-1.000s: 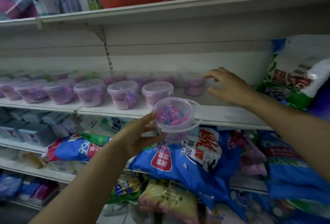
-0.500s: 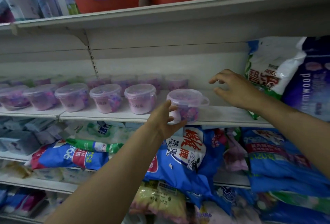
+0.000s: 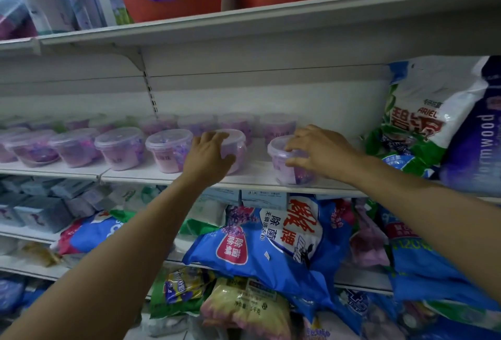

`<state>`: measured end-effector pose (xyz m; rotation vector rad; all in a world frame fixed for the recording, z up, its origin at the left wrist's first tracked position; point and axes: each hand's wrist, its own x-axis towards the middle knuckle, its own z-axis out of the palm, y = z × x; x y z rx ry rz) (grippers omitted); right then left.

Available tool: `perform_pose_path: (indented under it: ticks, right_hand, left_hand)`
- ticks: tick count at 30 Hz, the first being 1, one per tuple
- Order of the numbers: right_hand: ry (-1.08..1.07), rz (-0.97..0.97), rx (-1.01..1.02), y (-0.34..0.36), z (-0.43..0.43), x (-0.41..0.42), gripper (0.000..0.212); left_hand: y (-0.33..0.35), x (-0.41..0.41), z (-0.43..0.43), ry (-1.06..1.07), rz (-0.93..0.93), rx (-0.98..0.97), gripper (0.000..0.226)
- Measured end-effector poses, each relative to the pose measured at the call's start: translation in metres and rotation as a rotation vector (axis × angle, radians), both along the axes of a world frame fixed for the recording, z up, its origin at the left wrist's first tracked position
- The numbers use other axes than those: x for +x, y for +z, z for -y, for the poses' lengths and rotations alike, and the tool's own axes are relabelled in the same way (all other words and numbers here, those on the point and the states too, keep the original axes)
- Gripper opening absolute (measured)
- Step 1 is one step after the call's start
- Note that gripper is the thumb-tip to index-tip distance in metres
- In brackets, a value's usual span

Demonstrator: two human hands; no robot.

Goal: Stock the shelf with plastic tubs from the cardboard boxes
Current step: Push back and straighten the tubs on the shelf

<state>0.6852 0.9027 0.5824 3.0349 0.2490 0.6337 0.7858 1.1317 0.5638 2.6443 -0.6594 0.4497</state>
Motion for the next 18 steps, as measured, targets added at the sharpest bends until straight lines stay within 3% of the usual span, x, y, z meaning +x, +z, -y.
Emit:
perform_pose_path:
  ticks: [11, 18]
  right_hand:
    - [-0.015, -0.120, 0.248, -0.004, 0.032, 0.016, 0.018]
    - [-0.010, -0.106, 0.292, -0.007, 0.032, 0.031, 0.021]
  left_hand:
    - [-0.008, 0.021, -0.011, -0.081, 0.036, -0.051, 0.042]
    - [-0.008, 0.040, -0.014, -0.085, 0.095, -0.138, 0.027]
